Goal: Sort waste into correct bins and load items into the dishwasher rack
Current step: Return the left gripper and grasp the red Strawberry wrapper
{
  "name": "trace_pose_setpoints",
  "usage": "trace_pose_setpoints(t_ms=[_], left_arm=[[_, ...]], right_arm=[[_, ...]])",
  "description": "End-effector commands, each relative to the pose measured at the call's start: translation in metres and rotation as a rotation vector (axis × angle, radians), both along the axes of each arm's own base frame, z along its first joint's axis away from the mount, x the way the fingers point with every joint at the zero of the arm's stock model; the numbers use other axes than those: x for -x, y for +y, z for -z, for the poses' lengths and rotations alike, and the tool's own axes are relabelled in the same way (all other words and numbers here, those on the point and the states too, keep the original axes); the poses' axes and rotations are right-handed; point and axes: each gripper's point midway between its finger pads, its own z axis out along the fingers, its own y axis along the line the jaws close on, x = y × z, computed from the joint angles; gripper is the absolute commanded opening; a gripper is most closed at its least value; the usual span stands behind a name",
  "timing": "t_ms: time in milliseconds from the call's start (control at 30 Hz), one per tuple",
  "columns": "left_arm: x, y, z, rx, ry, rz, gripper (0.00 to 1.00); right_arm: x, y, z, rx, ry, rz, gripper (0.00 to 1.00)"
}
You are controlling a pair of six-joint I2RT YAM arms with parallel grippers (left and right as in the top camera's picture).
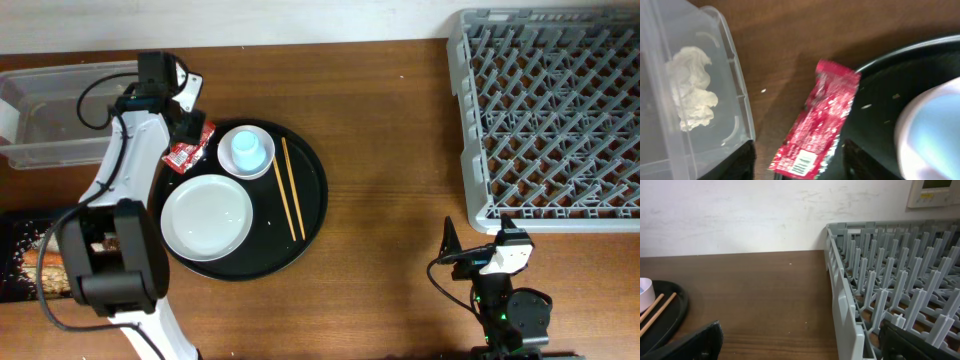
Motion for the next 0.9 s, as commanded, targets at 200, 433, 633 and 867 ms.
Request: trace_pose_setpoints(t_ms=[200,433,633,867], left_arm=[[-0.002,0.001,0.021,-0.039,0.039,0.075,0.53],[0.004,-0.005,0.036,-0.026,0.093,0.135,0.49],[0.007,-0.012,0.057,-0.007,0.136,0.154,0.48],[0.007,-0.016,0.061,-0.037,0.148,0.199,0.49]], right_arm=[[0.000,-0.003,0.003,0.008,0.005,0.014,0.98],[0.000,-0.003,0.003,0.008,0.005,0.014,0.98],[0.000,-0.003,0.003,0.008,0.005,0.014,0.99],[0.000,-0.003,0.003,0.008,0.005,0.014,0.98]])
